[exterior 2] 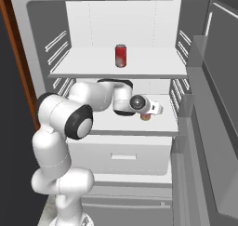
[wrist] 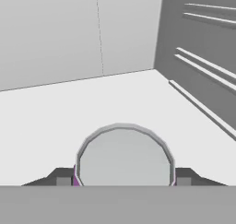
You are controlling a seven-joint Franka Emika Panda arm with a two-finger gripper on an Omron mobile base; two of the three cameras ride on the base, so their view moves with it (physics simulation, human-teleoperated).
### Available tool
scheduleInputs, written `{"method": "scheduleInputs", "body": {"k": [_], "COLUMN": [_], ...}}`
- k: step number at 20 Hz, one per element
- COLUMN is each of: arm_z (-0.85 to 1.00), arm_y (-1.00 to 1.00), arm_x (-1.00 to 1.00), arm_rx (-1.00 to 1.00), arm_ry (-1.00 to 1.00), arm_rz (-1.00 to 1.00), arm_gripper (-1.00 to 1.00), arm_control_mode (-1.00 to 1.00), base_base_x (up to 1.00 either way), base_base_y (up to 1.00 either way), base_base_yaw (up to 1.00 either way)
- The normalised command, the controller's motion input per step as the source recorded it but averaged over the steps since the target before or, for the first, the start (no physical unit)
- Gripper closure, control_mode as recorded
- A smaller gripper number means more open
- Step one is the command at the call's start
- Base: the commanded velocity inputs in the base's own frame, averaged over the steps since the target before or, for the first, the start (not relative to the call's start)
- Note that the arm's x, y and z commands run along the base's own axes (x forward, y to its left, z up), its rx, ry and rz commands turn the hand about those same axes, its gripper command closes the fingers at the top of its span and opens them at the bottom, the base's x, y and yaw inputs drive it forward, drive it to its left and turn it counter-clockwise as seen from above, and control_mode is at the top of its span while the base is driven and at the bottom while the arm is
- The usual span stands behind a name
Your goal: Open the fridge, grab two sodas, and place both sodas inside the bowl with ice on the dining counter.
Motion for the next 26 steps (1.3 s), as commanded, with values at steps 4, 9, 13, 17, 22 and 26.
{"method": "scheduleInputs", "body": {"k": [4,9,13,17,22,26], "arm_z": [-0.15,-0.03,0.00,-0.02,0.01,0.22], "arm_y": [0.00,0.00,-0.05,-0.08,-0.02,0.00], "arm_x": [0.11,0.02,0.00,-0.13,-0.51,-0.60], "arm_rx": [0.00,0.00,0.01,0.01,0.02,0.00], "arm_ry": [0.00,0.00,0.00,-0.04,-0.10,-0.03], "arm_rz": [0.00,0.00,0.00,0.00,0.00,0.00], "arm_gripper": [1.00,1.00,1.00,1.00,1.00,1.00], "arm_control_mode": [-1.00,-1.00,-1.00,-1.00,-1.00,-1.00], "base_base_x": [0.00,0.00,0.00,0.00,0.00,0.00], "base_base_y": [0.00,0.00,0.00,0.00,0.00,0.00], "base_base_yaw": [0.00,0.00,0.00,0.00,0.00,0.00]}}
